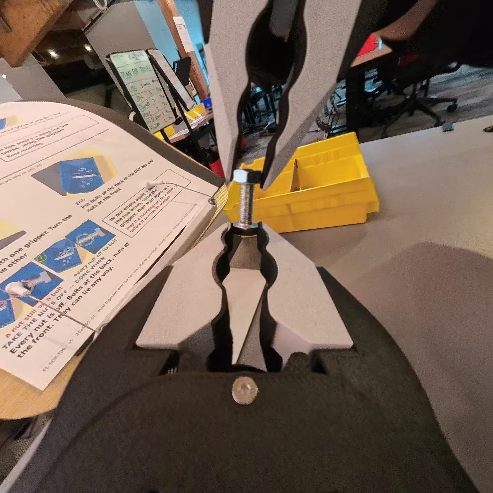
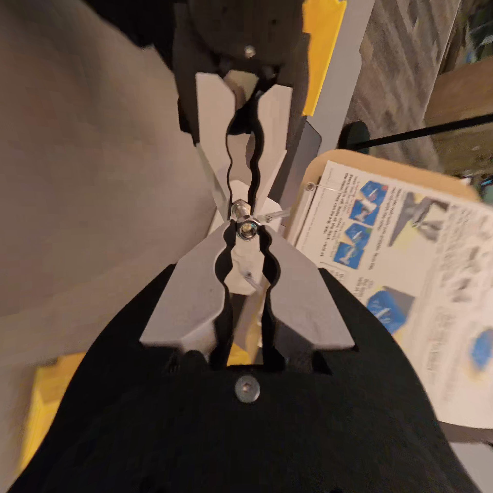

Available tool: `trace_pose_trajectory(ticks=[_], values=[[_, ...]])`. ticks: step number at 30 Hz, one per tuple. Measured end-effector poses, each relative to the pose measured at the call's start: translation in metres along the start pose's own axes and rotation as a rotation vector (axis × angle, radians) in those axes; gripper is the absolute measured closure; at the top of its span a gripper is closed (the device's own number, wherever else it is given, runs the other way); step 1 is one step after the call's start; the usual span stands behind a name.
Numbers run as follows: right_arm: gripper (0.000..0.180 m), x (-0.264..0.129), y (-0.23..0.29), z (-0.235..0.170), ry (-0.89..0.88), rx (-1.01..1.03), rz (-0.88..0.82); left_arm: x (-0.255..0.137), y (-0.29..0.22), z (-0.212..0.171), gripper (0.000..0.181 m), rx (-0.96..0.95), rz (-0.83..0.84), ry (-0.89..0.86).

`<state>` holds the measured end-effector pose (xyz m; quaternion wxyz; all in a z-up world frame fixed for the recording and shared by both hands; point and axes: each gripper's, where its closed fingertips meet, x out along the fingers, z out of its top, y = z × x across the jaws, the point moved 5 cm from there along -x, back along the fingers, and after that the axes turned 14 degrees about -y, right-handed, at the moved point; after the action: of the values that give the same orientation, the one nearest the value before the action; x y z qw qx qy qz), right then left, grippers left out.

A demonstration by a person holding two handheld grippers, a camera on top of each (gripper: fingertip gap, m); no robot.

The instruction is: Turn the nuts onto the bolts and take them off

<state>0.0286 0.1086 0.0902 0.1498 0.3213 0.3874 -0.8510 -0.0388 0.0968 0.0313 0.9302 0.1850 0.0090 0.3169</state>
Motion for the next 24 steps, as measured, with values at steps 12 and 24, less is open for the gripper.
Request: trace_pose_trajectory(ticks=[12, 24], values=[[0.164, 0.005, 0.005, 0.010, 0.400, -0.839, -0.145, -0.007, 0.006, 0.007, 0.165, -0.265, -0.081, -0.112], [0.131, -0.011, -0.003, 0.015, 0.152, -0.291, -0.204, -0.010, 0.010, 0.013, 0.165, -0.219, -0.036, -0.147]])
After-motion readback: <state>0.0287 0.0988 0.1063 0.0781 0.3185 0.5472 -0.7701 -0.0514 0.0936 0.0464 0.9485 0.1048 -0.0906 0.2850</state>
